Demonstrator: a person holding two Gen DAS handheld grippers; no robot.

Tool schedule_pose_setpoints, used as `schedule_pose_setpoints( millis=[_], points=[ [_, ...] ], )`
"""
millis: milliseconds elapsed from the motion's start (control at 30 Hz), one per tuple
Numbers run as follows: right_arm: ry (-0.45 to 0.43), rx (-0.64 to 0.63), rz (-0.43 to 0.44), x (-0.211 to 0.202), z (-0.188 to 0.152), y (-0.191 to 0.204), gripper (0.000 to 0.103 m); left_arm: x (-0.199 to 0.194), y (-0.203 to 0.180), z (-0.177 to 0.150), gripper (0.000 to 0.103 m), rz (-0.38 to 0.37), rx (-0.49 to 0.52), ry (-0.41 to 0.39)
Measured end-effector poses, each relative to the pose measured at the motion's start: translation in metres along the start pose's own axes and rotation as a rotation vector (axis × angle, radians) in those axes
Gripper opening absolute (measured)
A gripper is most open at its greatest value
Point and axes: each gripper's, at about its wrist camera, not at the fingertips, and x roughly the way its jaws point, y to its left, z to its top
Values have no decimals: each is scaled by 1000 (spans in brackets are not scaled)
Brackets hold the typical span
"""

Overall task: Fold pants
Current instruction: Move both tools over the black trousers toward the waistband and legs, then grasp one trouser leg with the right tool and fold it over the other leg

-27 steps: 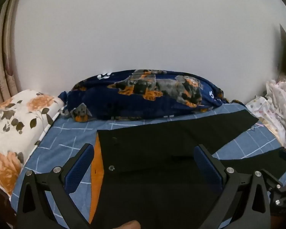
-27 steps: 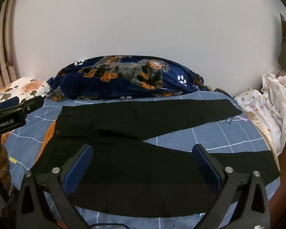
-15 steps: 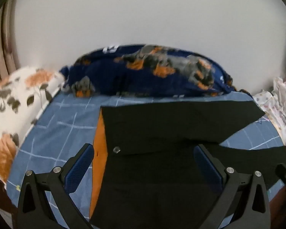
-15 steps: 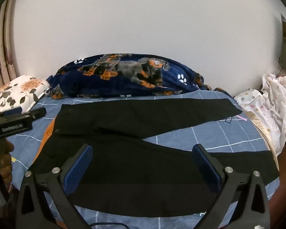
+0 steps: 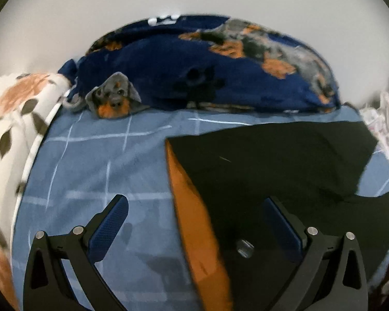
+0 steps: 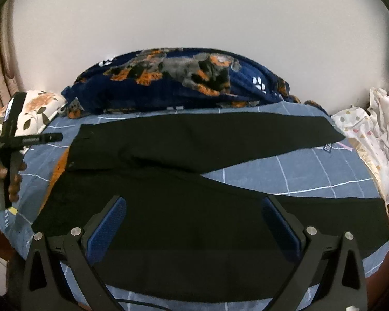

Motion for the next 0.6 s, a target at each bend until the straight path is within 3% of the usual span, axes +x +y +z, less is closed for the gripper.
schedule_pose_setpoints(
  millis=[100, 233, 300, 367, 533, 600],
  points=[
    [34, 22, 1, 15, 2, -2, 103, 28, 17, 21, 95, -71, -14, 28],
    [66, 21, -5, 30, 2, -1, 103, 68, 33, 44, 76, -113, -19, 97],
    [80, 16, -6, 37, 3, 1, 103, 90, 38, 49, 75, -101, -2, 158],
    [91, 15, 2, 42, 3, 2, 103, 100, 42, 50, 75, -84, 0, 165],
    [103, -1, 4, 50, 4, 9, 103, 104, 45, 54, 75, -163, -4, 140],
    [115, 3, 9, 55, 4, 11, 103, 106, 40, 59, 66, -210, -17, 150]
  ],
)
